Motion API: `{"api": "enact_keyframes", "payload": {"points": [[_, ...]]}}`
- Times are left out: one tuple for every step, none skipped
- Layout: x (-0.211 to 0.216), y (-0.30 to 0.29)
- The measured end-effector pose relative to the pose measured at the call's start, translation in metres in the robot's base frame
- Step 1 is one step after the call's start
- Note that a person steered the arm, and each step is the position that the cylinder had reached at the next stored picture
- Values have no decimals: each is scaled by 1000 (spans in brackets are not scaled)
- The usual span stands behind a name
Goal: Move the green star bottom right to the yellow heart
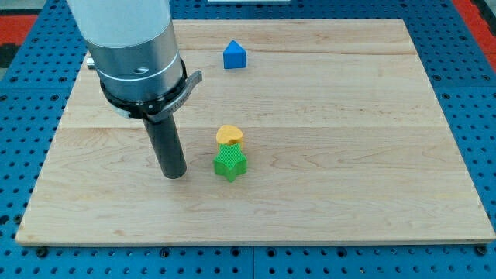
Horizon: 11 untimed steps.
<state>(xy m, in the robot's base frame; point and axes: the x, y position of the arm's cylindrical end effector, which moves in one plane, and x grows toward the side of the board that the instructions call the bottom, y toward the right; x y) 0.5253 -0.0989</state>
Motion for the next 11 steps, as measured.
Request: {"api": "enact_keyframes", "payload": {"points": [[26, 2], [40, 29], [37, 67], [18, 51], [13, 64], [13, 82], [10, 79], [-11, 69], [-30, 65], [-4, 103], [-33, 115]]}}
